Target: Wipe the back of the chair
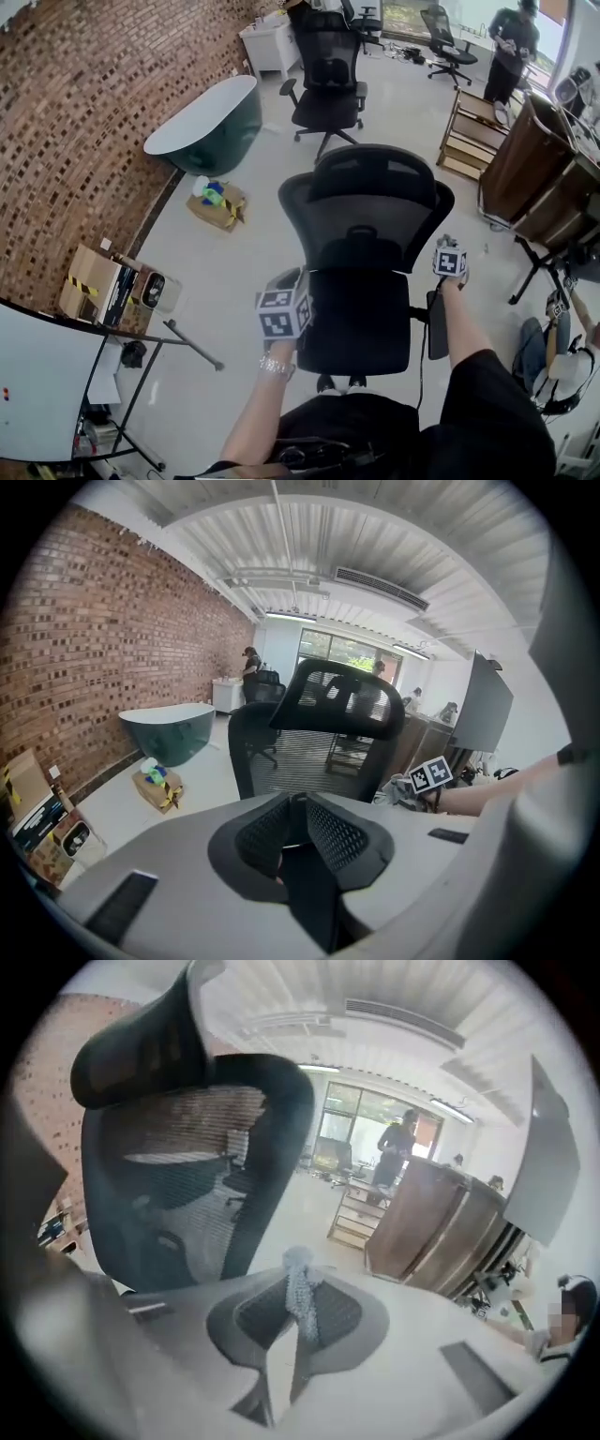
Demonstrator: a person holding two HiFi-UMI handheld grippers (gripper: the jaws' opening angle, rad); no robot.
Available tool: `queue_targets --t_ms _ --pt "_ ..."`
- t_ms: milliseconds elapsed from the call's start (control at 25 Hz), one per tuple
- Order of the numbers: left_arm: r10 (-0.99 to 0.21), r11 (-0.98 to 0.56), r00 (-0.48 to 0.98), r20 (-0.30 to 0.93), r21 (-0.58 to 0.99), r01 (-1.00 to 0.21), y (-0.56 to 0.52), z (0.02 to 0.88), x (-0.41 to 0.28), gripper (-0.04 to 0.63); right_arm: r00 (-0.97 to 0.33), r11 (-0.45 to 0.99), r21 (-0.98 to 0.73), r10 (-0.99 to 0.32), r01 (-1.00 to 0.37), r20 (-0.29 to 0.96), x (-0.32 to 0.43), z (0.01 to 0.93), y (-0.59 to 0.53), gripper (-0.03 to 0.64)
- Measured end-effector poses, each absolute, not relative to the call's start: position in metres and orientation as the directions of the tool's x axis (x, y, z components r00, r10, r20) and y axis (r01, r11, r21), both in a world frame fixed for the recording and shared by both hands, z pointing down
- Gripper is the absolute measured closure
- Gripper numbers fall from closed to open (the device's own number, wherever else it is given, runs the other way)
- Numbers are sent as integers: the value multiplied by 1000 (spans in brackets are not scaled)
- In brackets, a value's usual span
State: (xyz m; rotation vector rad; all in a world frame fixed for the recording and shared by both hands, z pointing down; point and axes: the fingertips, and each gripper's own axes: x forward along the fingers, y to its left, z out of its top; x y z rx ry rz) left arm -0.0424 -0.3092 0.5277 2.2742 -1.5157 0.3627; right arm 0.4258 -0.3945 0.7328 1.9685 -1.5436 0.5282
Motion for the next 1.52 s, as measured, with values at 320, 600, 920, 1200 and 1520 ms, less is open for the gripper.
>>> queue_targets --t_ms 320,600,920,1200,1520 --pt "-811 -402 439 386 177 -898 -300 519 5 534 -3 4 0 -796 -1000 605 311 647 -358 571" --pt "-851 -383 397 344 112 -917 -304 507 9 534 -305 258 -162 -825 -952 476 123 541 -312 571" --pt "-856 -382 394 333 104 -918 -288 489 23 534 -346 335 -112 -805 -936 483 86 507 -285 571" --pt "-860 -354 372 348 117 -928 -260 501 32 534 -380 367 -129 -780 -921 497 93 518 -256 571" --pt "-863 -303 335 377 144 -942 -205 517 13 534 -420 401 -167 -708 -901 568 74 551 -201 571"
